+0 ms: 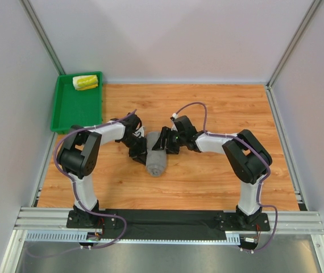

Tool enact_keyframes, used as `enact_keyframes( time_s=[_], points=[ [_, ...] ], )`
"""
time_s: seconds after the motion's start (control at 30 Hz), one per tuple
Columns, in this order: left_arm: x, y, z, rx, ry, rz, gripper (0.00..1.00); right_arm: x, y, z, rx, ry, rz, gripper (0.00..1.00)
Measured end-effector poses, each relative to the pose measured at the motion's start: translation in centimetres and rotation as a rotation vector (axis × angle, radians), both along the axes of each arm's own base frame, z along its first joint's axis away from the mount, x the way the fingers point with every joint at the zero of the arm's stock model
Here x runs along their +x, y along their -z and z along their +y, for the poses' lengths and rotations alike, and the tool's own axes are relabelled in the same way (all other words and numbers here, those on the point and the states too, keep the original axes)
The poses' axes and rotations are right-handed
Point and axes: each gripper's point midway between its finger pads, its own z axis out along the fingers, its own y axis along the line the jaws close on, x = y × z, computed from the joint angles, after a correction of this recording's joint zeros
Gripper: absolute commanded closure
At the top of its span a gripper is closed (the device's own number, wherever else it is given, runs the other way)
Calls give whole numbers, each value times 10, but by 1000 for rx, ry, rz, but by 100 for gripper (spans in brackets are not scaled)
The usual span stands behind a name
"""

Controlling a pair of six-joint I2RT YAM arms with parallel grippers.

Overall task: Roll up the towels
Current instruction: Roll the towel

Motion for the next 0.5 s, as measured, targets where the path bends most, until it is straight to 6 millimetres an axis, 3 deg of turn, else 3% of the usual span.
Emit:
enact_keyframes(
  time_s=[0.03, 0.1, 0.27, 0.4, 0.5],
  points=[
    [0, 0, 2, 17, 3, -10, 73, -1, 0, 1, 15, 0, -2, 93],
    [1, -1, 7, 57, 5, -39, 62, -4, -1, 3, 57, -10, -1, 100],
    [4, -16, 30, 152, -24, -158, 53, -18, -3, -1, 148, -38, 36, 100],
    [3, -52, 41, 149, -70, -304, 44, -28, -8, -11, 168, -53, 59, 100],
    [3, -93, 40, 68, -108, -448, 38, -32, -17, -14, 181, -58, 54, 100]
  ],
)
